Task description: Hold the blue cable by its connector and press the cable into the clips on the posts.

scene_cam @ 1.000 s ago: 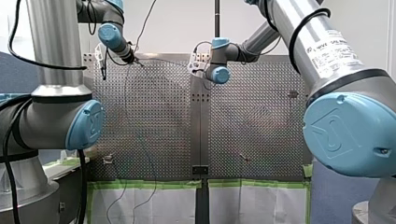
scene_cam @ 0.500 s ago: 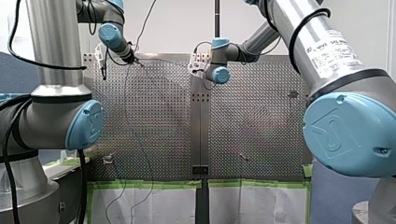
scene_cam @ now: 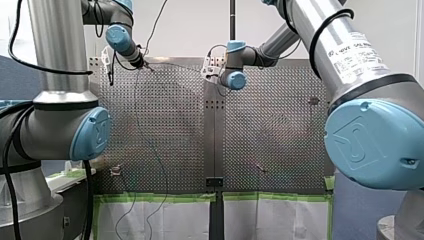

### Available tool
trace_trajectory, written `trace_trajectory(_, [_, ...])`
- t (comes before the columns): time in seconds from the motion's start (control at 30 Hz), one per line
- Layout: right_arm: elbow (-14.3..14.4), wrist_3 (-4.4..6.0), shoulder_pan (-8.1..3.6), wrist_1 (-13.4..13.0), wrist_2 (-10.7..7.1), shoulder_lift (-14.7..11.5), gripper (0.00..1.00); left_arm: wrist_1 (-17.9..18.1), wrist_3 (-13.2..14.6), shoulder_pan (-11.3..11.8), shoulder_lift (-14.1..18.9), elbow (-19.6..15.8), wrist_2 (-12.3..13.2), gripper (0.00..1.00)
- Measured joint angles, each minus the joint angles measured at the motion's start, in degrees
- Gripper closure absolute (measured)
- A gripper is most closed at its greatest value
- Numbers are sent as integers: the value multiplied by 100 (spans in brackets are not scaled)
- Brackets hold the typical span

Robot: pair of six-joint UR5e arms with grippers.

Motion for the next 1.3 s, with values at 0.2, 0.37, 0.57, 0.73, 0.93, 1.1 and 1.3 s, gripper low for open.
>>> trace_trajectory(0.2, [1, 0, 0, 6, -10, 0, 100, -53, 224, -4, 0, 1, -240, 0])
trace_trajectory(0.37, [1, 0, 0, 7, -21, 0, 100, -67, 280, -12, 0, 1, -319, 0])
trace_trajectory(0.57, [1, 0, 0, 10, -24, 0, 100, -66, 289, -19, 1, 1, -328, 0])
trace_trajectory(0.73, [3, 0, 0, 16, -28, 0, 100, -30, 359, -42, 3, 1, -250, 0])
trace_trajectory(0.93, [5, -16, -5, 55, -31, 0, 100, -14, 647, -95, 3, 75, 43, 0])
trace_trajectory(1.1, [5, -19, -20, 67, -27, 0, 100, -94, 955, -201, 1, 221, 352, 0])
trace_trajectory(1.3, [6, -20, -33, 69, -25, 1, 100, -85, 1127, -366, -69, 265, 595, 0])
